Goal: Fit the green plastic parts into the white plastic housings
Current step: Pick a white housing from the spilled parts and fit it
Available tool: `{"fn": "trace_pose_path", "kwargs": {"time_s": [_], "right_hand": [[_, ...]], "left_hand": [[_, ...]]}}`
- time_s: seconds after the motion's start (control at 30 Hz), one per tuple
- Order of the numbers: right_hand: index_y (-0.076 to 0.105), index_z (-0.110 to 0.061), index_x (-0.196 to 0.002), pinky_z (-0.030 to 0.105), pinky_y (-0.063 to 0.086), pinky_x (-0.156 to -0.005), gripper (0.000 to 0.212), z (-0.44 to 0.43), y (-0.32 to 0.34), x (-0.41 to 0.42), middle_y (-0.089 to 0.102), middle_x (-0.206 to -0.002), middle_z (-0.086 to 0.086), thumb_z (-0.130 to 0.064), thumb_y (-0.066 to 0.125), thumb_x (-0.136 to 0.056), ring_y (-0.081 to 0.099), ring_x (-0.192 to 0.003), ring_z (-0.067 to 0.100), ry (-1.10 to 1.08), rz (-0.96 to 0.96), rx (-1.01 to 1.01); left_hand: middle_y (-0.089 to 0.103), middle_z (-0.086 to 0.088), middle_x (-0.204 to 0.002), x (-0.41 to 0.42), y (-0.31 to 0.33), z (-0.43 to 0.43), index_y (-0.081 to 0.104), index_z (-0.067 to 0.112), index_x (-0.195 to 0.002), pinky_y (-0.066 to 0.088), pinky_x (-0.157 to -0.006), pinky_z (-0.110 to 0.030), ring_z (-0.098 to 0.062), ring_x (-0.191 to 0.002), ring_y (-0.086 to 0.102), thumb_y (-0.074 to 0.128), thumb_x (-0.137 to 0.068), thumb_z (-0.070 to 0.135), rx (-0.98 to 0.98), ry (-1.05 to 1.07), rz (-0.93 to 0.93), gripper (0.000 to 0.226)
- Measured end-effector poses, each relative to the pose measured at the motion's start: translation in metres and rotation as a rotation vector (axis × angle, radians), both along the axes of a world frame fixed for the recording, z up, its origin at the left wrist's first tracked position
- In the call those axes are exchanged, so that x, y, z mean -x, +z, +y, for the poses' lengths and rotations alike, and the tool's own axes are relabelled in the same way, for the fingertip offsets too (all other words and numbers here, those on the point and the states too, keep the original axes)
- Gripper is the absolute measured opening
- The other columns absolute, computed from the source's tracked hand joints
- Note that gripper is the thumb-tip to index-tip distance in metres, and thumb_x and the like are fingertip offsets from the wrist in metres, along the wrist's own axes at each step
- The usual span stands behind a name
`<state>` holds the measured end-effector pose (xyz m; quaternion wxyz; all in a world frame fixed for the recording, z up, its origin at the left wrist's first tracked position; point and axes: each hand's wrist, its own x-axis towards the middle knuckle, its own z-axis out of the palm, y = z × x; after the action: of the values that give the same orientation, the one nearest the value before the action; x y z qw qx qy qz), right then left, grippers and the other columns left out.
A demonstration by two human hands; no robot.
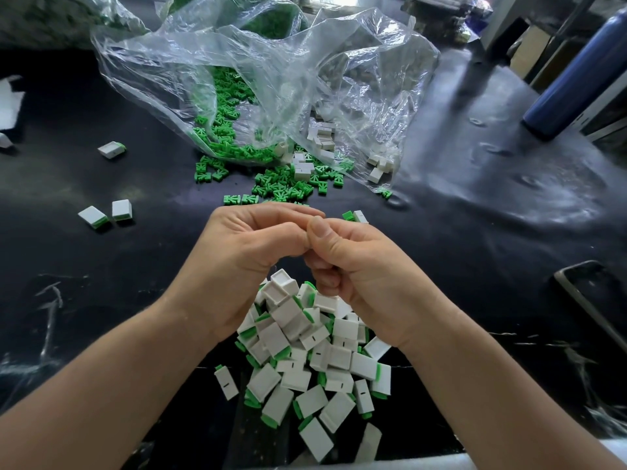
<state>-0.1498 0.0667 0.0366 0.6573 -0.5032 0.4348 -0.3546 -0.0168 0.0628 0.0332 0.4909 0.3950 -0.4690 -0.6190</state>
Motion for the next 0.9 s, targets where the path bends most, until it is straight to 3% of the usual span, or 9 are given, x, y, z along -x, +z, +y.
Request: {"fn": "trace_pose_path", "kwargs": {"time_s": [0.57, 0.77, 0.83, 0.9], "right_hand": [[0.053, -0.01, -0.073, 0.02, 0.023, -0.049, 0.027, 0.0006, 0.0, 0.0003, 0.031, -0.058, -0.003, -0.021, 0.041, -0.094, 0.026, -0.051, 0.008, 0.002, 0.002, -0.003], [0.058, -0.006, -0.083, 0.017, 0.024, -0.048, 0.027, 0.0012, -0.0012, 0.0001, 0.031, -0.057, -0.004, -0.022, 0.04, -0.095, 0.027, -0.051, 0.008, 0.023, 0.001, -0.005], [0.06, 0.003, -0.104, 0.016, 0.025, -0.047, 0.036, 0.0004, -0.0009, 0.0003, 0.031, -0.058, -0.005, -0.025, 0.039, -0.095, 0.027, -0.052, 0.007, 0.059, -0.018, -0.045], [0.045, 0.01, -0.125, 0.018, 0.025, -0.049, 0.051, -0.0015, 0.0, 0.0017, 0.031, -0.059, -0.005, -0.03, 0.038, -0.094, 0.027, -0.052, 0.006, 0.096, -0.063, -0.12]], "left_hand": [[0.071, -0.011, -0.08, 0.0005, -0.0009, 0.0001, 0.073, 0.006, -0.062, 0.054, -0.062, -0.026, -0.022, -0.071, 0.066, 0.058, -0.061, 0.002, -0.007, 0.009, 0.011, 0.016], [0.071, -0.01, -0.076, 0.0001, -0.001, 0.0005, 0.073, 0.007, -0.062, 0.055, -0.062, -0.026, -0.021, -0.069, 0.065, 0.057, -0.062, 0.003, 0.001, 0.003, 0.007, 0.017], [0.069, -0.013, -0.072, 0.0001, -0.0007, 0.0002, 0.073, 0.004, -0.064, 0.055, -0.059, -0.028, -0.022, -0.064, 0.063, 0.056, -0.061, 0.003, -0.015, -0.012, 0.014, 0.017], [0.065, -0.015, -0.065, -0.0001, 0.001, 0.0, 0.072, 0.003, -0.064, 0.053, -0.053, -0.029, -0.022, -0.056, 0.059, 0.057, -0.061, 0.0, -0.04, -0.038, 0.036, 0.016]]}}
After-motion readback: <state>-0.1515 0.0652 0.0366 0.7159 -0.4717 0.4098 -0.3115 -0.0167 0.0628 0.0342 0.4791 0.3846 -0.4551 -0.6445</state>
